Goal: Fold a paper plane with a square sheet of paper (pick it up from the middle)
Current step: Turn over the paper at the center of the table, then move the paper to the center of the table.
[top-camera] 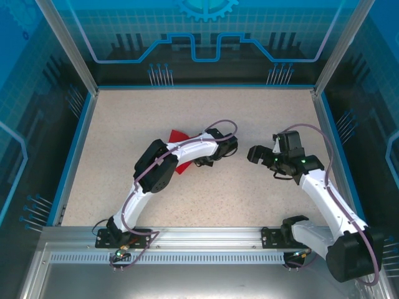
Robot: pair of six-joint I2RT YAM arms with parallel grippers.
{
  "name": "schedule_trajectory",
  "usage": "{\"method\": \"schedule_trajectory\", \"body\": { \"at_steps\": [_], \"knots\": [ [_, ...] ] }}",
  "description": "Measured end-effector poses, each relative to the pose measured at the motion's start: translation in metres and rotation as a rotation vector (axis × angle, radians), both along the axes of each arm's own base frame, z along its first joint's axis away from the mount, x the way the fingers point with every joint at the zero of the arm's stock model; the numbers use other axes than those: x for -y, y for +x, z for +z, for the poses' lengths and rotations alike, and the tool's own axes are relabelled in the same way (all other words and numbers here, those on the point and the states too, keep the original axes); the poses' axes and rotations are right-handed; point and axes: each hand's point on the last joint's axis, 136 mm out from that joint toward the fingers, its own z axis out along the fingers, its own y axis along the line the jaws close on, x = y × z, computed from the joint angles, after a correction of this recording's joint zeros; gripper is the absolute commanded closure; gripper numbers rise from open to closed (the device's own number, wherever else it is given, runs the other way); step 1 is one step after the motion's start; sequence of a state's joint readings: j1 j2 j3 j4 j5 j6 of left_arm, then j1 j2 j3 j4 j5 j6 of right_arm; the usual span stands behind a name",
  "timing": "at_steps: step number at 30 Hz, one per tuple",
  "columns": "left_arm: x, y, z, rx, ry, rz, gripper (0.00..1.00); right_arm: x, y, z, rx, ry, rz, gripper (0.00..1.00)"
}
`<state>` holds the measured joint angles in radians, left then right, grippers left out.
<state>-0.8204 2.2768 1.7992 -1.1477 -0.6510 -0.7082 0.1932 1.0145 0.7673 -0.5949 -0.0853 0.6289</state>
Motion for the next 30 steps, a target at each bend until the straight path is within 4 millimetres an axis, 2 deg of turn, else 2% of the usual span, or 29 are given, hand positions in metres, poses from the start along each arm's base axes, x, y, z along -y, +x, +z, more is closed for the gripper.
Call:
{"method": "schedule_trajectory", "body": {
  "at_steps": [4, 6, 9, 11, 14, 17, 18, 20, 22, 24, 27, 30],
  "knots": [
    [0.017, -0.002, -0.009, -0.037, -0.094, -0.008, 0.73, 0.003, 0.000, 0.001, 0.004, 0.002, -0.010, 0.01],
    [0.029, -0.003, -0.012, -0.058, -0.154, -0.017, 0.64, 0.004, 0.000, 0.001, 0.002, 0.001, -0.013, 0.01],
    [0.052, -0.005, -0.001, -0.074, -0.294, -0.040, 0.51, 0.004, 0.000, 0.001, 0.000, 0.004, -0.013, 0.01],
    [0.068, -0.008, 0.022, -0.062, -0.416, -0.059, 0.43, 0.003, 0.000, 0.000, -0.007, 0.007, -0.013, 0.01],
    [0.085, -0.011, 0.078, 0.003, -0.600, -0.099, 0.32, 0.001, 0.000, -0.004, -0.025, 0.015, -0.004, 0.03],
    [0.086, -0.014, 0.139, 0.095, -0.756, -0.129, 0.23, -0.005, 0.003, -0.006, -0.043, 0.039, 0.015, 0.07],
    [0.081, -0.015, 0.153, 0.120, -0.796, -0.128, 0.20, -0.009, 0.005, -0.006, -0.048, 0.053, 0.026, 0.08],
    [0.064, -0.014, 0.168, 0.158, -0.850, -0.106, 0.14, -0.016, 0.011, -0.008, -0.058, 0.065, 0.046, 0.09],
    [0.037, -0.009, 0.166, 0.177, -0.870, -0.046, 0.08, -0.029, 0.015, -0.009, -0.069, 0.070, 0.084, 0.09],
    [-0.001, -0.003, 0.150, 0.191, -0.864, 0.062, 0.01, -0.059, 0.018, -0.010, -0.083, 0.066, 0.167, 0.10],
    [-0.056, -0.007, 0.117, 0.188, -0.824, 0.216, 0.01, -0.115, 0.023, -0.009, -0.082, 0.068, 0.300, 0.12],
    [-0.095, -0.020, 0.097, 0.183, -0.796, 0.323, 0.01, -0.170, 0.030, -0.012, -0.086, 0.071, 0.401, 0.16]
  ]
}}
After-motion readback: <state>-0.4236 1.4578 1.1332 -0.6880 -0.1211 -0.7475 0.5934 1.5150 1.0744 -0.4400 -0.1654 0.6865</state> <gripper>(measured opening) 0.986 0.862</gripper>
